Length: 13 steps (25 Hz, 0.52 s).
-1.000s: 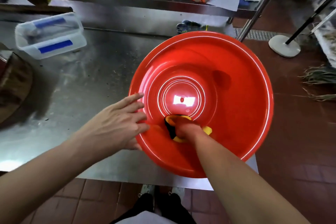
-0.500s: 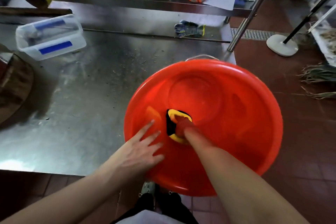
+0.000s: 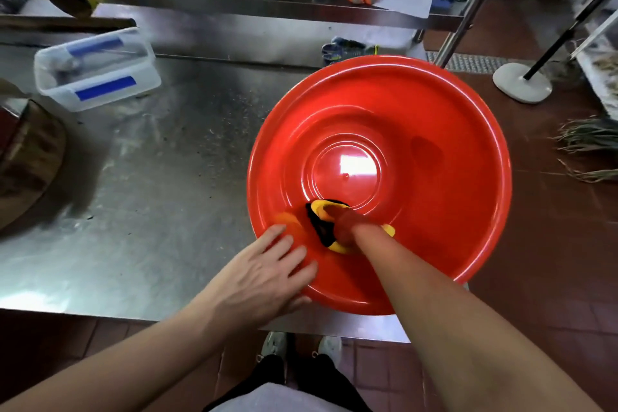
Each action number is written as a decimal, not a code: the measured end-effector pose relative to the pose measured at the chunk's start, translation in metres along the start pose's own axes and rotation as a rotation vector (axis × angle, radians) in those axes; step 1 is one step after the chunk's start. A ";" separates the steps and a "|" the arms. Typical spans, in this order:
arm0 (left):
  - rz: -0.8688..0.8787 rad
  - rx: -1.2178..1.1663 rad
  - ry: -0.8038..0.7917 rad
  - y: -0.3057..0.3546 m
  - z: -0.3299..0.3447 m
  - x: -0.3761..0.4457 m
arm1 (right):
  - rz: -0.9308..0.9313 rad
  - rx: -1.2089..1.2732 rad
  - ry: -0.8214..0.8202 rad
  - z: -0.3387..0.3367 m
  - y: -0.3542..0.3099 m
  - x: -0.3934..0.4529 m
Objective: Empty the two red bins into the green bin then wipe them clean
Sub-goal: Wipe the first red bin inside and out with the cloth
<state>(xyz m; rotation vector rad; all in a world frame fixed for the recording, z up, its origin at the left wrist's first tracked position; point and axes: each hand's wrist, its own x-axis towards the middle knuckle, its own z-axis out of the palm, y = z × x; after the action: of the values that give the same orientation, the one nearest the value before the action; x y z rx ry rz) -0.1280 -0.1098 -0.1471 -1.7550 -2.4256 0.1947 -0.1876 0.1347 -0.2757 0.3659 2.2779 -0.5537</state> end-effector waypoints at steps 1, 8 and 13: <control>-0.015 0.005 -0.015 -0.003 -0.001 0.001 | -0.040 0.015 0.010 -0.001 0.003 0.000; -0.011 -0.033 0.038 -0.011 -0.001 0.009 | -0.078 0.177 -0.110 -0.009 0.002 0.000; -0.026 -0.047 0.105 -0.014 -0.005 0.019 | -0.150 -0.071 -0.109 -0.025 -0.008 -0.020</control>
<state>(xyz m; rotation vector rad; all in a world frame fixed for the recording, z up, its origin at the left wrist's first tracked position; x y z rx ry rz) -0.1458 -0.0954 -0.1392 -1.7064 -2.3956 0.0426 -0.1923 0.1379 -0.2436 0.1277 2.2247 -0.5523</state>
